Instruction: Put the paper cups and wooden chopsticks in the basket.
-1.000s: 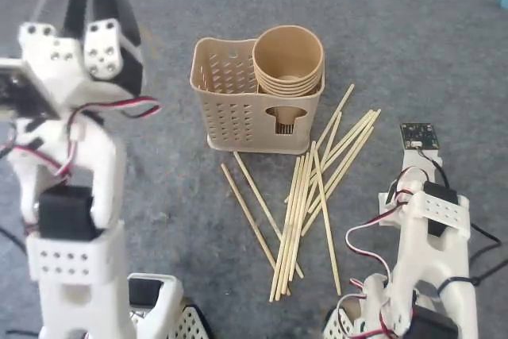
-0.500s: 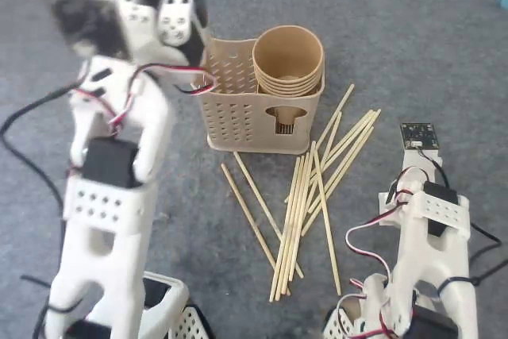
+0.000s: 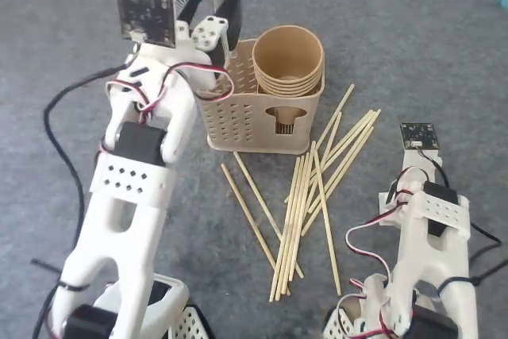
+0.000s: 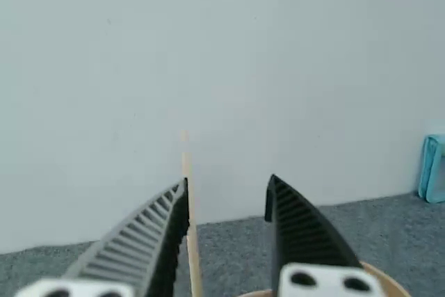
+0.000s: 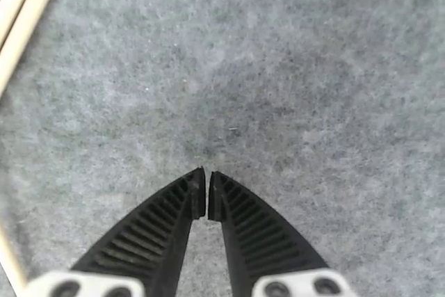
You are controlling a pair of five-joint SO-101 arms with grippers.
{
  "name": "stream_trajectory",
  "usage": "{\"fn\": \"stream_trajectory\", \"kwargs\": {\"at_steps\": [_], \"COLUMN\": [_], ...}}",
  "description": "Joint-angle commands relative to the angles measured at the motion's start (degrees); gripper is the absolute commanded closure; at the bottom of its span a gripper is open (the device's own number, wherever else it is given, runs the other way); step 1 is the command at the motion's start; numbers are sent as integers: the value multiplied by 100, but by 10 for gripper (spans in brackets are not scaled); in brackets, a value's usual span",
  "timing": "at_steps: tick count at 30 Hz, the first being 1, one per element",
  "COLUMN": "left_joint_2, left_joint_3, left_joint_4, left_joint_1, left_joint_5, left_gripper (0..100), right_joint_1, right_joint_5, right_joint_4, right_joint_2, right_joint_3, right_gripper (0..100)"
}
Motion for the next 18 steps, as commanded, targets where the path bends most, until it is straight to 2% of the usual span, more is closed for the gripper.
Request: {"fn": "stream_trajectory", "kwargs": {"at_steps": [1,5,13,16,18], "left_joint_2": [-695,-1495,-2963,-3560,-4035], "left_joint_3": [-31,-13,409,1411,2352], "left_joint_4": [571,1530,4290,4580,4360], "left_joint_1": [-141,-404,-1424,-2127,-2576], "left_joint_5": [18,18,53,53,53], "left_gripper": [813,813,813,813,813], "right_joint_1": [40,40,48,40,-13], "right_joint_5": [70,70,26,53,44], "right_joint_4": [-92,-92,-48,136,462], "right_joint_2": [-242,-242,-242,-251,-251], "right_joint_3": [-35,-35,-35,-123,-325], "right_gripper": [969,969,969,969,969]}}
